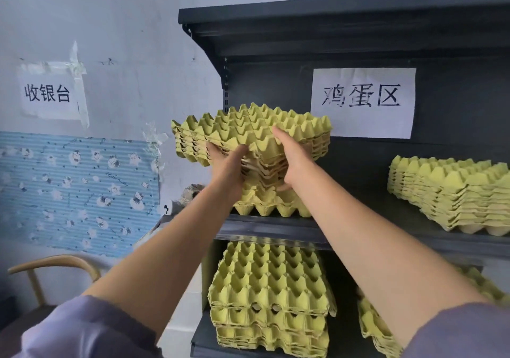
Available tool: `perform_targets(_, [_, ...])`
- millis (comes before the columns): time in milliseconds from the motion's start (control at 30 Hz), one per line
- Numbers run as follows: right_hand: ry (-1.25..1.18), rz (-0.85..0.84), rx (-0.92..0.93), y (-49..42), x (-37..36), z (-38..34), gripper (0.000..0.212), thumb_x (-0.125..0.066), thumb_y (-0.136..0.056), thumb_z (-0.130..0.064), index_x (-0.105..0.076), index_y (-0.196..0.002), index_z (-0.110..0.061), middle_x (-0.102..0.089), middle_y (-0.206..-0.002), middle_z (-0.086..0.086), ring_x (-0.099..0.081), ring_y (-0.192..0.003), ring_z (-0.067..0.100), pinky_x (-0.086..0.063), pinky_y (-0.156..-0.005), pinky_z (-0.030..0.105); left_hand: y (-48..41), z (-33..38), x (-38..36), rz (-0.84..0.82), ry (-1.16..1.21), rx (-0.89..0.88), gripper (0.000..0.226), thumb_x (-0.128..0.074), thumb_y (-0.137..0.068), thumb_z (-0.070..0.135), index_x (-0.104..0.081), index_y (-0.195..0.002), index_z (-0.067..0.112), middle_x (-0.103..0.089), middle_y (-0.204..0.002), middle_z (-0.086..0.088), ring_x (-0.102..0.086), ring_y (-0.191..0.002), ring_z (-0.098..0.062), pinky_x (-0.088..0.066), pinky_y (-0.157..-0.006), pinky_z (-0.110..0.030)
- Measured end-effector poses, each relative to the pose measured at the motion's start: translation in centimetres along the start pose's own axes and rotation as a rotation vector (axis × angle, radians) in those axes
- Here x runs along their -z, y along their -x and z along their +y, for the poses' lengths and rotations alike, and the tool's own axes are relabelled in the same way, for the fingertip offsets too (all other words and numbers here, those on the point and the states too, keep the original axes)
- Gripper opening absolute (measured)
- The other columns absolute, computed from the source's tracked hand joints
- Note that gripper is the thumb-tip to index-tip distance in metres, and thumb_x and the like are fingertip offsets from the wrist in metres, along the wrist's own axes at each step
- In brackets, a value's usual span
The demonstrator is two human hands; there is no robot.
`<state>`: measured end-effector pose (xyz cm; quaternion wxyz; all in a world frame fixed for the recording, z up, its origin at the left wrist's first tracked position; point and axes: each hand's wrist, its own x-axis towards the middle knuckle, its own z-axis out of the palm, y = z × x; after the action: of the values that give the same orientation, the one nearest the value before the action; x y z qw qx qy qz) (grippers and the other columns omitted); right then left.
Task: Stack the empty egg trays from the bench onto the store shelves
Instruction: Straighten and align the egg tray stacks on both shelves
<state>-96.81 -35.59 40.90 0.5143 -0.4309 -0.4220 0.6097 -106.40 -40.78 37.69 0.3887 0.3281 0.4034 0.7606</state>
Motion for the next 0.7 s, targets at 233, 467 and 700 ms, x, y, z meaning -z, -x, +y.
perform_targets(233, [0.076,0.048,-0.007,-4.9,2.6,-0.8,0.068,-0.073,-0.057,-0.038,-0.053,-0.121,-0.022,-0.066,-0.108,0.009,-0.066,-0.09,0.032,-0.05,-0.082,0.048,0.5,-3.6,-3.1,0.018,-0.193,-0.06,0.108,-0.071,-0.078,0.045,0.014,-0.144,0.047,0.009,-0.157,-0.014,-0.018,-0.142,-0.035,-0.02,-0.111,-0.054])
perform_targets(467, [0.156,0.081,0.058,-5.5,4.8,-1.2,0.035,-0.063,-0.083,-0.023,-0.061,-0.116,-0.014,-0.069,-0.106,0.01,-0.067,-0.097,0.027,-0.053,-0.079,0.037,-3.0,-3.8,3.8,0.102,-0.364,-0.147,0.05,-0.042,-0.096,0.048,-0.024,-0.135,0.023,-0.067,-0.08,-0.008,-0.065,-0.056,-0.022,-0.051,-0.054,-0.03])
perform_targets(700, [0.185,0.062,-0.025,-9.7,6.2,0.6,0.048,-0.072,-0.06,-0.043,-0.071,-0.101,-0.019,-0.072,-0.103,0.006,-0.069,-0.09,0.03,-0.049,-0.09,0.048,-5.2,-3.2,6.9,0.309,-0.589,-0.294,0.03,-0.061,-0.09,0.029,-0.049,-0.111,0.013,-0.057,-0.107,-0.011,-0.058,-0.078,-0.018,-0.049,-0.061,-0.019])
